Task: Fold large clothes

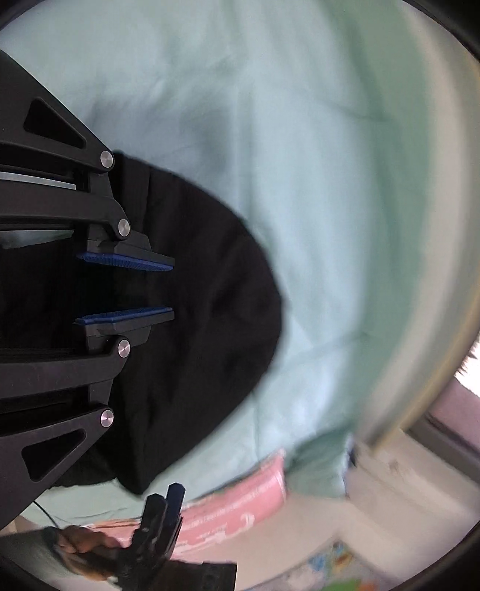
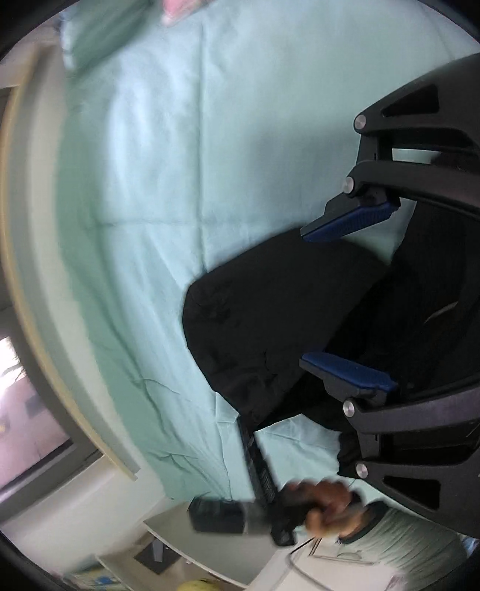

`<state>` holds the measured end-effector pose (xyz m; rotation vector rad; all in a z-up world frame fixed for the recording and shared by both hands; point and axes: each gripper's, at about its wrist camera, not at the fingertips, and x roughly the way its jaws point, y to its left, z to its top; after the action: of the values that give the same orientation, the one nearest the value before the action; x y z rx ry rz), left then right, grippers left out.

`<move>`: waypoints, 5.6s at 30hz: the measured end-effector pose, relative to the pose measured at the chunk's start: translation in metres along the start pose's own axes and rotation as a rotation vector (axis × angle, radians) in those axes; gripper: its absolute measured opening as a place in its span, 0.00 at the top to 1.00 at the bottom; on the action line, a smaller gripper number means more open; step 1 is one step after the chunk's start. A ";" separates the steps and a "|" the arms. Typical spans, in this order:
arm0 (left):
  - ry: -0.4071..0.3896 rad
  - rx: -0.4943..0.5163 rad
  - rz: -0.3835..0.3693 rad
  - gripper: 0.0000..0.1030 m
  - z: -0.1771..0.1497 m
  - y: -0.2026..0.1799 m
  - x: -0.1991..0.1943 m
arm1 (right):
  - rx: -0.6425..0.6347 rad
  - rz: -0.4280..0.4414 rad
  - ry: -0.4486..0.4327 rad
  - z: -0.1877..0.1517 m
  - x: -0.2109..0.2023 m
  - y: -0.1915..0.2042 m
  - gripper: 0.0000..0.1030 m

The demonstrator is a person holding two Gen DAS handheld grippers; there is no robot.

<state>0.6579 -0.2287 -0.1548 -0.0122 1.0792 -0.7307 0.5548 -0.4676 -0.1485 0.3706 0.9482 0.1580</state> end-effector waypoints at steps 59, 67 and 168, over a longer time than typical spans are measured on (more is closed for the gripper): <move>0.034 0.298 -0.333 0.64 -0.184 -0.088 -0.222 | -0.636 0.148 0.037 -0.092 -0.134 0.142 0.82; 0.288 0.099 -0.170 0.64 -0.341 -0.080 -0.175 | -0.556 -0.005 0.226 -0.233 -0.113 0.120 0.76; 0.290 -0.674 -0.121 0.58 -0.601 0.049 -0.284 | 0.309 -0.231 0.276 -0.447 -0.225 -0.017 0.28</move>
<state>0.1270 0.1646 -0.2438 -0.5650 1.5740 -0.4531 0.0594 -0.4415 -0.2184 0.5287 1.2852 -0.1550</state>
